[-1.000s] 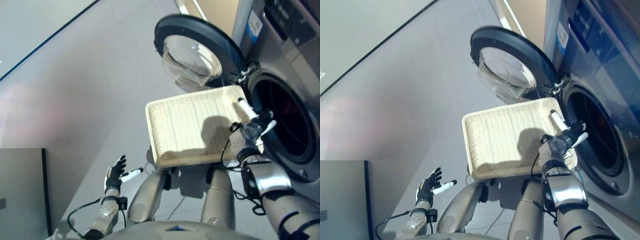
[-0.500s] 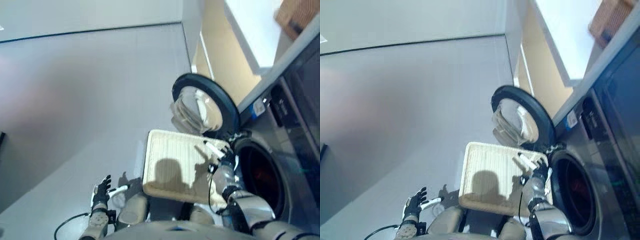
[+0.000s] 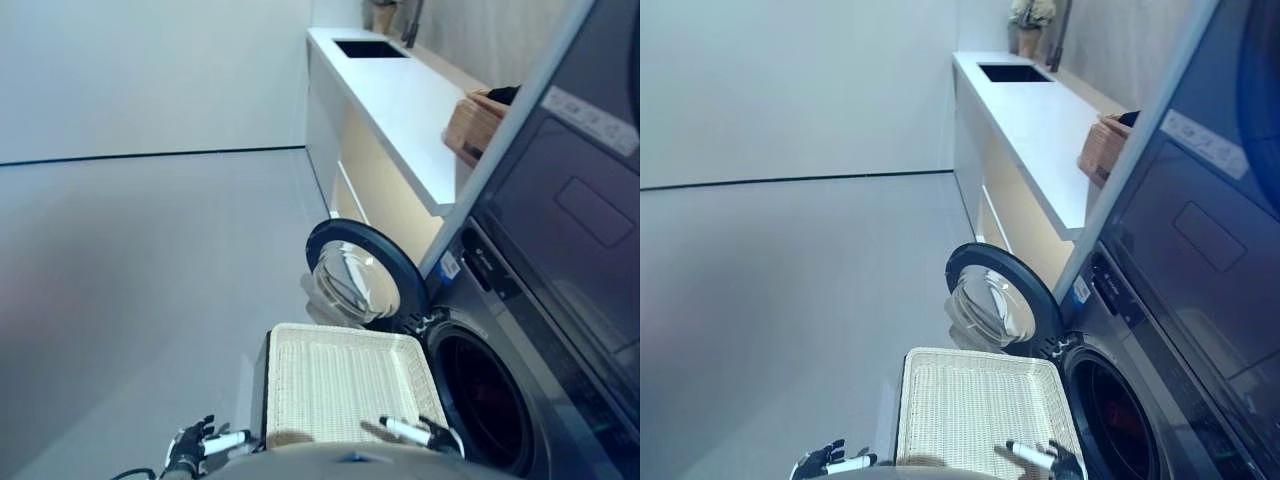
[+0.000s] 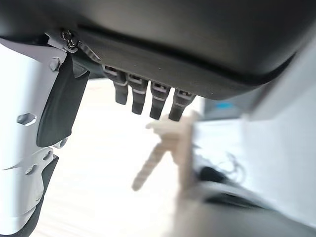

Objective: Pick up the clothes and place them into the washing machine

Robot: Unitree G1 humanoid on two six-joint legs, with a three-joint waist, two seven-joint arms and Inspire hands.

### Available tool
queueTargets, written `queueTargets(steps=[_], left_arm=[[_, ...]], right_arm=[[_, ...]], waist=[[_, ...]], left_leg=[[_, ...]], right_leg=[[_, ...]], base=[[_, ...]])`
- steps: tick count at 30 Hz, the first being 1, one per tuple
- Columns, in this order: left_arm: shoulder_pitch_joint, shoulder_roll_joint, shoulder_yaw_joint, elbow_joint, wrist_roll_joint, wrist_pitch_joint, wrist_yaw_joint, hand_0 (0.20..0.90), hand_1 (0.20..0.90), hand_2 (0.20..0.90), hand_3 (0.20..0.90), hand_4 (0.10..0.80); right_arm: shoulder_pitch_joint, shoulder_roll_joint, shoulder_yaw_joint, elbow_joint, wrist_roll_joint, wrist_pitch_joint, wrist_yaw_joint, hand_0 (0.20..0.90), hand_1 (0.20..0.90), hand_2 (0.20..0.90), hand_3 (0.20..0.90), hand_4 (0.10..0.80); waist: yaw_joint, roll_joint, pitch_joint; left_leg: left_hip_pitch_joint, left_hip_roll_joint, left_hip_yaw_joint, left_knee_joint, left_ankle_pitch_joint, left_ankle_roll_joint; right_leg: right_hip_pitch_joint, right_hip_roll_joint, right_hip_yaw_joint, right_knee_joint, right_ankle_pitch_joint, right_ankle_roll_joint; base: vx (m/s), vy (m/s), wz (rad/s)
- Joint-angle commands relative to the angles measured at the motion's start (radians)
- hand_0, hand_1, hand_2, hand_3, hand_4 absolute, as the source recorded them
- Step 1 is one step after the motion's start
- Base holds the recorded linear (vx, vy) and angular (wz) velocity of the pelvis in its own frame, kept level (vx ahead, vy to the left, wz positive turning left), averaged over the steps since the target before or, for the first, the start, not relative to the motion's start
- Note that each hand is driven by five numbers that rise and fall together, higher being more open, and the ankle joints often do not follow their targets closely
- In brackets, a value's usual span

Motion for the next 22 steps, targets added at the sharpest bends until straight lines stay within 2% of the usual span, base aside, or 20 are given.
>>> queueTargets(steps=[1, 2, 4, 10, 16, 22], left_arm=[[-0.052, -0.011, 0.036, 0.049, 0.027, 0.000, -0.025, 0.900, 0.900, 0.900, 0.900, 0.800], [-0.058, -0.019, 0.033, 0.053, 0.035, 0.017, -0.057, 0.900, 0.900, 0.900, 0.900, 0.800], [-0.063, -0.025, 0.025, 0.059, 0.055, 0.022, -0.073, 0.900, 0.900, 0.900, 0.900, 0.800], [-0.075, -0.046, 0.003, 0.029, 0.066, 0.033, -0.110, 0.900, 0.900, 0.900, 0.900, 0.800], [-0.077, -0.061, -0.028, 0.008, 0.088, 0.040, -0.114, 0.900, 0.900, 0.900, 0.900, 0.800], [-0.073, -0.061, -0.034, 0.001, 0.106, 0.043, -0.107, 0.900, 0.900, 0.900, 0.900, 0.800]], right_arm=[[-0.046, -0.041, 0.013, 0.023, -0.093, -0.005, -0.004, 0.900, 0.900, 0.900, 0.900, 0.800], [-0.040, -0.057, 0.040, 0.086, -0.184, 0.020, 0.006, 0.900, 0.900, 0.900, 0.900, 0.800], [-0.042, -0.066, 0.052, 0.120, -0.239, 0.038, 0.011, 0.900, 0.900, 0.900, 0.900, 0.800], [-0.046, -0.120, 0.011, 0.143, -0.234, 0.048, 0.043, 0.900, 0.900, 0.900, 0.900, 0.800], [-0.092, -0.156, 0.027, 0.138, -0.249, 0.054, 0.045, 0.900, 0.900, 0.900, 0.900, 0.800], [-0.109, -0.155, 0.034, 0.157, -0.251, 0.062, 0.036, 0.900, 0.900, 0.900, 0.900, 0.800]], waist=[[-0.001, -0.019, 0.013], [-0.006, -0.013, 0.006], [-0.008, -0.006, -0.001], [-0.015, 0.007, -0.025], [-0.004, 0.009, -0.029], [0.010, 0.007, -0.035]], left_leg=[[0.023, -0.018, 0.043, 0.009, -0.018, -0.042], [0.040, -0.020, 0.039, 0.017, -0.027, -0.037], [0.053, -0.018, 0.038, 0.019, -0.033, -0.037], [0.075, -0.016, 0.035, 0.037, -0.050, -0.038], [0.095, -0.013, 0.034, 0.042, -0.060, -0.037], [0.096, -0.007, 0.031, 0.041, -0.060, -0.039]], right_leg=[[-0.006, -0.015, 0.022, -0.095, 0.172, 0.013], [0.013, -0.018, 0.022, -0.084, 0.165, 0.012], [0.029, -0.020, 0.019, -0.083, 0.159, 0.012], [0.053, -0.022, 0.018, -0.077, 0.143, 0.010], [0.074, -0.018, 0.022, -0.077, 0.131, 0.008], [0.080, -0.012, 0.020, -0.084, 0.126, 0.006]], base=[[0.000, 0.000, 0.00], [0.000, 0.000, 0.00], [0.016, -0.005, -0.01], [0.016, -0.002, 0.04], [0.004, -0.003, 0.01], [0.006, -0.011, 0.02]])
